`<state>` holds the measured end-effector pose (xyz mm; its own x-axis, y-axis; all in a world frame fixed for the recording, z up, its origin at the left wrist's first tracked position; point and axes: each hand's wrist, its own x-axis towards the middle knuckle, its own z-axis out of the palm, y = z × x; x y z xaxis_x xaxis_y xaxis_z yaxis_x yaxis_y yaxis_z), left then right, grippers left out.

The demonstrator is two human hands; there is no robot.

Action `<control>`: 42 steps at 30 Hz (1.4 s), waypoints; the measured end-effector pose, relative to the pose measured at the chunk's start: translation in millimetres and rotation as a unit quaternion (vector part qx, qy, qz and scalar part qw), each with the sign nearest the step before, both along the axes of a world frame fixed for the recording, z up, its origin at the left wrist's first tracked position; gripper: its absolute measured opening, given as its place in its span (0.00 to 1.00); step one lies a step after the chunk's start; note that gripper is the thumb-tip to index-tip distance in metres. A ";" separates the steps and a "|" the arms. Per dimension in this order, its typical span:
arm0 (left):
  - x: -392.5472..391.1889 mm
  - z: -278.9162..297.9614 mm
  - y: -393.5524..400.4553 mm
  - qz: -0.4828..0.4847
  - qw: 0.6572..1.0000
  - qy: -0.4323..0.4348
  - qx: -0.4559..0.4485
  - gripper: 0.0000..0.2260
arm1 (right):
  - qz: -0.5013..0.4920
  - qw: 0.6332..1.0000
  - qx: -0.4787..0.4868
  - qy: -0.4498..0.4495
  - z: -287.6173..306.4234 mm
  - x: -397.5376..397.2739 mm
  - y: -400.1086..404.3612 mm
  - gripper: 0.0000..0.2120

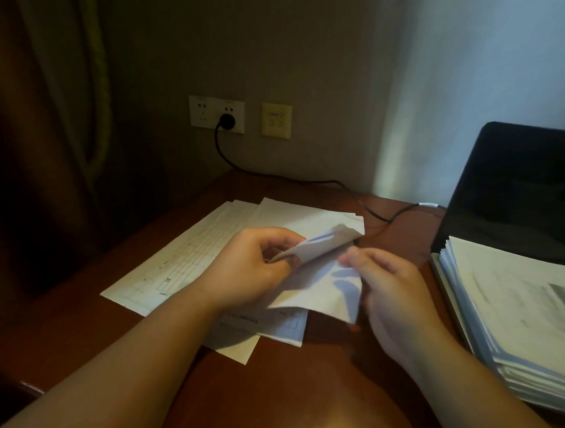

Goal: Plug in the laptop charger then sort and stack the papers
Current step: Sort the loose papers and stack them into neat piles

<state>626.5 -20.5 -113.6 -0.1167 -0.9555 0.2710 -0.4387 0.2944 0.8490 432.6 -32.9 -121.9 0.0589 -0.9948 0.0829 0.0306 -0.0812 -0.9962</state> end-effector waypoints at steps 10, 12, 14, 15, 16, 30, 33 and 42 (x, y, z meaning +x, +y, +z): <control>-6.5 -0.8 7.0 -0.071 0.992 -0.104 0.018 0.13 | -0.027 0.967 0.193 -0.167 9.4 -16.8 -11.1 0.24; -5.0 0.7 6.1 -0.111 0.988 -0.103 0.032 0.14 | -0.010 0.977 0.186 -0.106 6.7 -19.7 -12.4 0.12; -2.1 3.3 4.3 -0.169 0.981 -0.072 0.058 0.14 | -0.006 0.987 0.158 -0.027 7.1 -21.6 -9.2 0.10; -1.1 4.1 4.8 -0.184 0.979 -0.044 0.072 0.13 | -0.003 0.989 0.150 -0.005 8.5 -22.6 -6.8 0.13; 0.2 4.4 4.4 -0.181 0.980 0.001 0.078 0.12 | 0.000 0.990 0.139 0.003 9.0 -24.5 -6.3 0.15; 4.8 8.0 -15.4 0.286 0.952 0.107 0.021 0.28 | 0.035 0.998 0.002 -0.047 32.2 -36.6 3.2 0.19; 10.0 19.7 -15.9 0.233 0.948 0.200 0.082 0.14 | 0.012 0.999 -0.031 -0.028 41.6 -38.6 8.4 0.16; -27.7 59.8 11.7 0.205 0.950 0.207 -0.113 0.13 | -0.101 0.978 -0.148 0.105 71.6 -46.5 20.1 0.21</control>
